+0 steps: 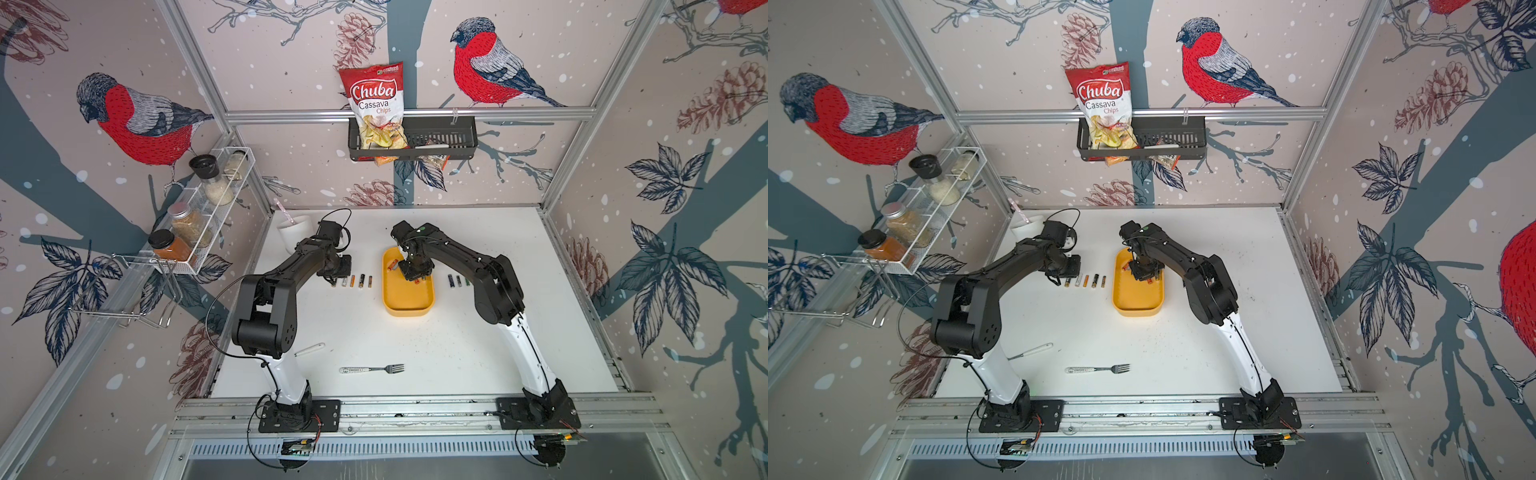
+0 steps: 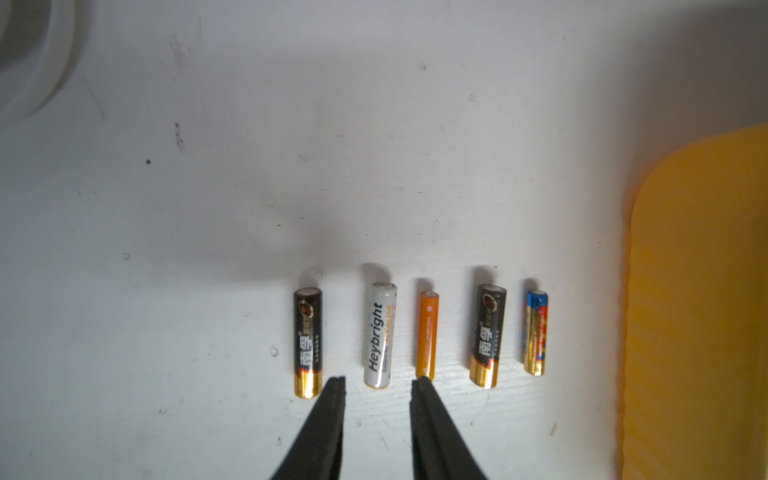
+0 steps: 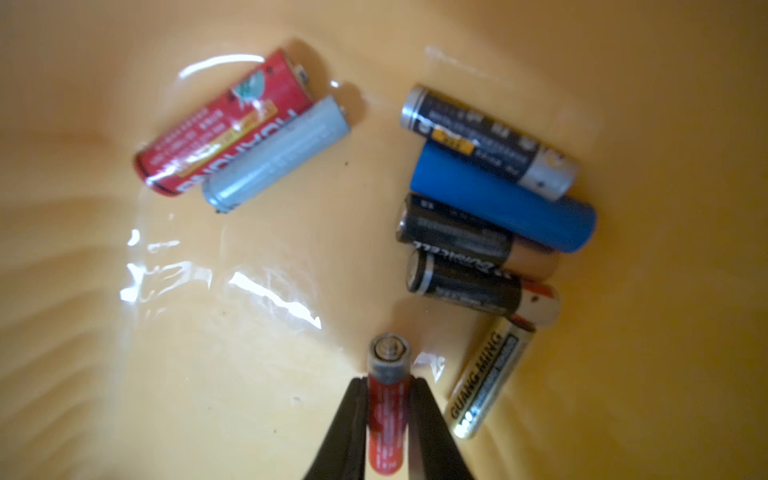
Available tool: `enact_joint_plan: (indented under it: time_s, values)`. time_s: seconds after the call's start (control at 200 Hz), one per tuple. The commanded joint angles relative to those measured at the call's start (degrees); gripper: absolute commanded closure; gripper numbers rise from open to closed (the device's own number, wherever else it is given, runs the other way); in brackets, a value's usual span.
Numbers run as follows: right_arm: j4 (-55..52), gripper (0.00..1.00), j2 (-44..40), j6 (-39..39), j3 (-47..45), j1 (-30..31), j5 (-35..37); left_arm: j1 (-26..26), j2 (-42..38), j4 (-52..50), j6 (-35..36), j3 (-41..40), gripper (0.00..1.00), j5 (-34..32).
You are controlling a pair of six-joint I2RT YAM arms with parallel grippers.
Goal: Take the batteries out of the storage box
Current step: Pick up the battery from the storage box, then place the battery at the center of the board.
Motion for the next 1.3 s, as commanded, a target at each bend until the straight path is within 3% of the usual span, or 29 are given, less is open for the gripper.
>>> enact_joint_plan:
  time_s: [0.0,0.695,1.296]
  values:
    - [-0.16,0.79,-1.68,0.86,0.70,-0.35,-0.99,-0.09,-0.43,-0.27,-0.26,0.00,0.68,-0.49]
    - [-1.74,0.79,-11.02,1.41,-0.20,-6.18,-1.45,-0.08,-0.40,0.21,-0.43,0.37,0.68,0.43]
    - [2.35,0.79,-17.53,2.86,-14.65,-9.44,-0.29,-0.04,-0.03,0.12,-0.60,0.64,0.68,0.99]
